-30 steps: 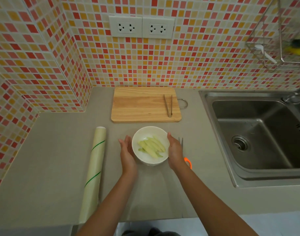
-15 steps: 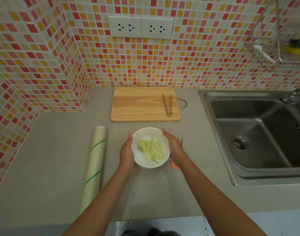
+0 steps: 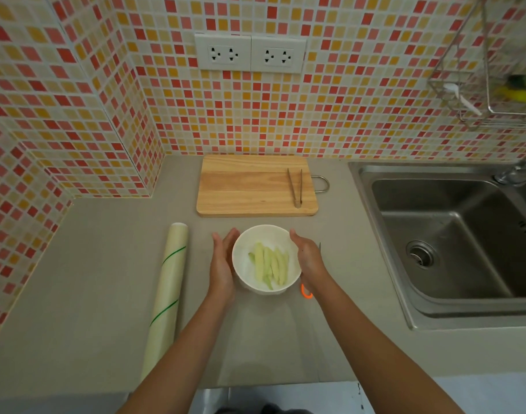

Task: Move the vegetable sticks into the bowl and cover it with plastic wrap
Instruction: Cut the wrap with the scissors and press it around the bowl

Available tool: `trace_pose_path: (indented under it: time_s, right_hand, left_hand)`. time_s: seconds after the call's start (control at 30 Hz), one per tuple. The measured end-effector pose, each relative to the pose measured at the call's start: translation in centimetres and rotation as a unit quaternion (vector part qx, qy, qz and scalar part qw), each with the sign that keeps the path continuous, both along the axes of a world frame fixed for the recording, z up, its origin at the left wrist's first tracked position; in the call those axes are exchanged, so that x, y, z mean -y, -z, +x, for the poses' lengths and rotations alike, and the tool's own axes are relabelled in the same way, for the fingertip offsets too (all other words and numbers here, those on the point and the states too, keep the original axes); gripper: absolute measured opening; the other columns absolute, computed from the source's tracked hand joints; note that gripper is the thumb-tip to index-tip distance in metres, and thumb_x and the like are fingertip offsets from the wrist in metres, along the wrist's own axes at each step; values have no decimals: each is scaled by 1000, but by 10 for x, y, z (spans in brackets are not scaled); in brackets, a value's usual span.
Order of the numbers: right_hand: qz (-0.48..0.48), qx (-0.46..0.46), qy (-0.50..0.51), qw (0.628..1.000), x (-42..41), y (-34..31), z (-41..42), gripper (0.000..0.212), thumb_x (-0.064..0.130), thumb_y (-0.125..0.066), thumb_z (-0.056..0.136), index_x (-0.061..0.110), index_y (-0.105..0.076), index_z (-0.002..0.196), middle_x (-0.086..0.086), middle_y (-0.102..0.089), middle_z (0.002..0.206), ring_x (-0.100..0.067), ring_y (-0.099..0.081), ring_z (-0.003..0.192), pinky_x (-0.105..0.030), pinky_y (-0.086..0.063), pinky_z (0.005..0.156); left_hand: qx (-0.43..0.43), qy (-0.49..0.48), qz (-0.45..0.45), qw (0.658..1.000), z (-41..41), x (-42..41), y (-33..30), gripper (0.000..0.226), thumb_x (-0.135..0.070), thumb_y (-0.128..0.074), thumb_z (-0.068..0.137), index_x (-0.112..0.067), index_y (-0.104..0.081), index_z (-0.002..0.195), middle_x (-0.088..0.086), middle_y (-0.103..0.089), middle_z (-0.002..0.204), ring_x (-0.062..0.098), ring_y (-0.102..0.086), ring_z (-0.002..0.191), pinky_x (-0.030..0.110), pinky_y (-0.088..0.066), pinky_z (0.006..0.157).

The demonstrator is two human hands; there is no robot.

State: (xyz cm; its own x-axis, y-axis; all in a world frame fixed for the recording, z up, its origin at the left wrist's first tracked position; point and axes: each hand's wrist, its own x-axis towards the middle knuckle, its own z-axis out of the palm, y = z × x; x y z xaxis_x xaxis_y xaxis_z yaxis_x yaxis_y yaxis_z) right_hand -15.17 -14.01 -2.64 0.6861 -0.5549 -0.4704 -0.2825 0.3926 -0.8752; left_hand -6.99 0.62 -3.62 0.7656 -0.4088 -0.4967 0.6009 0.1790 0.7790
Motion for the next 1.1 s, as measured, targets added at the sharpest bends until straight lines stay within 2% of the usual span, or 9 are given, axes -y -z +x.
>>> trace_pose_path:
  time_s: [0.07, 0.13, 0.27, 0.47, 0.63, 0.7, 0.8, 0.97, 1.1]
  right_hand:
    - [6, -5, 16, 1000, -2, 0, 1, 35, 36, -49, 96, 14, -71, 82, -5, -73, 78, -23, -69, 76, -37, -55, 75]
    - [16, -16, 18, 1000, -7, 0, 2, 36, 40, -49, 95, 15, -71, 82, -4, -73, 77, -21, -70, 74, -34, -56, 70]
    - [75, 24, -8, 997, -8, 0, -5, 50, 55, -42, 93, 20, -76, 83, -5, -76, 89, -17, -72, 85, -31, -56, 73]
    - [113, 85, 19, 990, -21, -2, -5, 47, 46, -40, 97, 18, -76, 85, -5, -76, 89, -17, -73, 85, -30, -58, 70]
    - [102, 88, -5, 991, -20, -16, 2, 47, 42, -41, 97, 4, -68, 104, -15, -70, 99, -29, -66, 96, -44, -49, 92]
    - [104, 96, 1, 990, -18, -13, 0, 47, 39, -40, 98, 2, -68, 108, -16, -69, 100, -29, -66, 97, -43, -51, 89]
    - [110, 115, 21, 987, -13, -10, -4, 42, 37, -42, 97, 13, -75, 87, -8, -75, 87, -21, -72, 83, -33, -58, 70]
    - [94, 95, 29, 991, -1, -15, 3, 36, 35, -48, 95, 14, -73, 79, -7, -74, 80, -24, -69, 81, -38, -54, 78]
    - [85, 69, 1, 994, 0, -19, 6, 45, 46, -49, 92, 14, -74, 72, -7, -72, 77, -23, -69, 77, -35, -54, 75]
  left_hand:
    - [30, -31, -11, 999, -16, 3, 2, 58, -59, -24, 96, -26, -60, 127, -4, -61, 132, 17, -55, 123, 33, -44, 102]
    - [22, -64, -16, 998, -26, 9, 1, 50, -54, -27, 98, -28, -62, 123, -3, -63, 129, 15, -59, 117, 29, -48, 93]
    - [-25, -90, -52, 994, -18, 5, -2, 45, -47, -34, 99, -22, -68, 115, 5, -69, 117, 28, -61, 115, 41, -48, 98]
    - [-17, -100, -77, 992, -17, 6, -13, 60, -60, -40, 91, -14, -67, 118, 13, -68, 119, 31, -64, 112, 46, -48, 99]
    - [29, -137, -77, 987, -25, 3, -14, 63, -64, -32, 92, -17, -69, 113, 6, -73, 105, 26, -67, 104, 38, -53, 87]
    - [41, -114, -68, 990, -23, 4, -16, 65, -65, -27, 92, -18, -69, 109, 5, -73, 103, 24, -68, 101, 36, -54, 84]
    - [56, -41, -60, 996, -12, 4, -21, 67, -65, -22, 93, -21, -71, 105, 3, -75, 104, 18, -71, 97, 29, -58, 75]
    - [55, 26, -61, 996, 8, 4, -28, 51, -54, -31, 97, -18, -68, 94, -1, -75, 92, 16, -71, 88, 33, -52, 76]
    - [5, 57, -77, 995, 9, 6, -29, 38, -50, -43, 95, -23, -70, 102, 2, -76, 92, 20, -73, 85, 30, -58, 64]
